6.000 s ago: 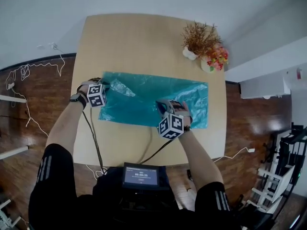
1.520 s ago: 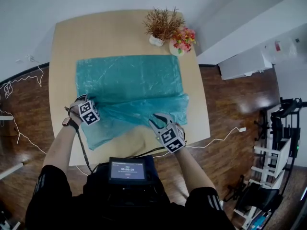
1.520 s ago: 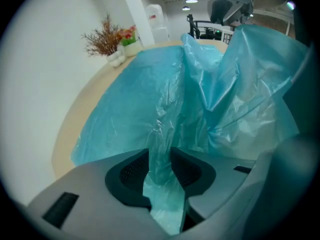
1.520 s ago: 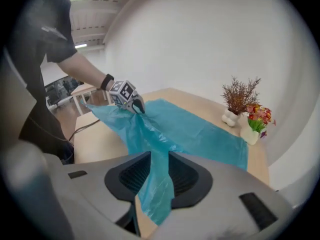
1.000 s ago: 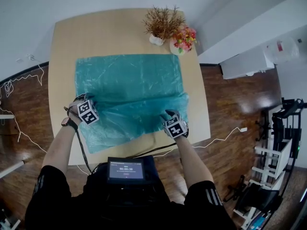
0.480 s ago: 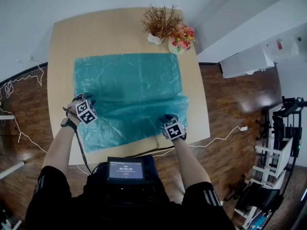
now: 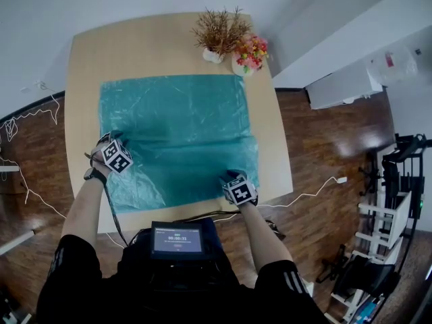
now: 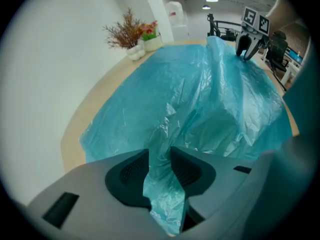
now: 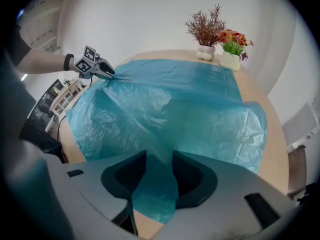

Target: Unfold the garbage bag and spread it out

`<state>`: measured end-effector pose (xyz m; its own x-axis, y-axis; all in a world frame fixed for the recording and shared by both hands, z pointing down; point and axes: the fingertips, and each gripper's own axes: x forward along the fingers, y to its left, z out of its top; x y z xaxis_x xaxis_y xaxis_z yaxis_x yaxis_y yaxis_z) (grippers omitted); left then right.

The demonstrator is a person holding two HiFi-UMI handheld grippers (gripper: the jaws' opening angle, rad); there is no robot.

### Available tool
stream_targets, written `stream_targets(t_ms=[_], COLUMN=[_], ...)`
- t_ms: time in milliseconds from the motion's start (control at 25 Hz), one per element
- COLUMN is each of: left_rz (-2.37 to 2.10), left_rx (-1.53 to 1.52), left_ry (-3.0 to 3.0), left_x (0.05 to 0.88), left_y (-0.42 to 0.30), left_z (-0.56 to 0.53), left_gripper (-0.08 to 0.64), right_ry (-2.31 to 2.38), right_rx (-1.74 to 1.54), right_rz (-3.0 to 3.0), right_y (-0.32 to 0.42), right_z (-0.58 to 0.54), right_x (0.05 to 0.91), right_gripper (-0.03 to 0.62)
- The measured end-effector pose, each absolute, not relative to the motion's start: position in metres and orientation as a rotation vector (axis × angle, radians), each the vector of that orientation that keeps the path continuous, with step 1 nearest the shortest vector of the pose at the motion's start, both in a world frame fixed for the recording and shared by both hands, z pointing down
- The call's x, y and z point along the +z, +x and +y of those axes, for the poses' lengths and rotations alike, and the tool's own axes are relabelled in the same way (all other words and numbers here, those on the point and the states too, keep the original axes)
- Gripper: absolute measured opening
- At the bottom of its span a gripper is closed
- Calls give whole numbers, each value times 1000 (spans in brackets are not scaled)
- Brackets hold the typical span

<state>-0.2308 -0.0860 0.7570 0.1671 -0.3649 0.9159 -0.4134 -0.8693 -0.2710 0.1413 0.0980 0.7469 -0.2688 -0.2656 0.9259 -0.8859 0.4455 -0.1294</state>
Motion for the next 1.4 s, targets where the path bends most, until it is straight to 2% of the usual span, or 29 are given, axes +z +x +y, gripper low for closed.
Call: stream_targets(t_ms=[720,1080,1400], left_rz=[-726,-837,-666], left_rx=[1998,1627,1562], left_ry=[2284,2334,2229], left_x=[766,689,717], left_y=[-264,-259,-260], left_z=[-71,-14,99], left_gripper=[152,152,152], right_ry=[887,933,953], right_rx=[854,826,815], right_rz=[-1754,-1862,-1816], right_y=[132,120,147], right_z=[111,101,113], right_x=[759,727,743], right_gripper=[199,199,199])
